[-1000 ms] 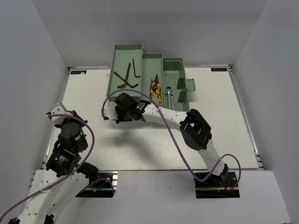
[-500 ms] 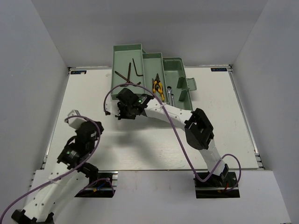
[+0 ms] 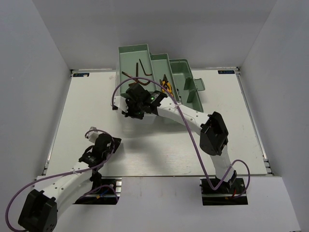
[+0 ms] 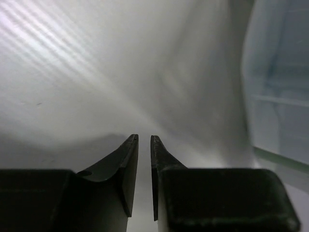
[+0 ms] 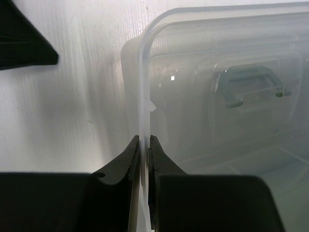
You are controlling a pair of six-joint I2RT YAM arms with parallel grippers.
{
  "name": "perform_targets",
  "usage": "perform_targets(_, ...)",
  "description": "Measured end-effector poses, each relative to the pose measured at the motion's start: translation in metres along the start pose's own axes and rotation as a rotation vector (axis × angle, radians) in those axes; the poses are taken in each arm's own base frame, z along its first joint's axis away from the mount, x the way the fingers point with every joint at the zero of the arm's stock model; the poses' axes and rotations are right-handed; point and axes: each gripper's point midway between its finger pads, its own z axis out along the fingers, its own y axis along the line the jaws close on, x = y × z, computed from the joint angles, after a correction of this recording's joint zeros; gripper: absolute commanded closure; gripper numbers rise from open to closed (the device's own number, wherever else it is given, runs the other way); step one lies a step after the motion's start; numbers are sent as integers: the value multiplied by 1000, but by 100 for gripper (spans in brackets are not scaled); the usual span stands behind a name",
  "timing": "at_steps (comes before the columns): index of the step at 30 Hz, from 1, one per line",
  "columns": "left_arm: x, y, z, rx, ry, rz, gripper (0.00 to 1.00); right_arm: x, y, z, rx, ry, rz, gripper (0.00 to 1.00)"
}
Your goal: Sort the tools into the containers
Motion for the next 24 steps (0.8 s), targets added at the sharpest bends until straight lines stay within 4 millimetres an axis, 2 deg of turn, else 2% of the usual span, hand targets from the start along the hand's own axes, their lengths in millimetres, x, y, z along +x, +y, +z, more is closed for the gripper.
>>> perform_targets(4,-6,-19,9,63,-21,-74,70,0,1,0,-9,-6,20,100)
perform_targets(9,3,-7,30,17,8,-125,70,-1,2,0,-13,-10,33,100)
perform_targets(24,-5,-42,73,137,59,-276,70,-9,2,-13,-23,-46,70,100)
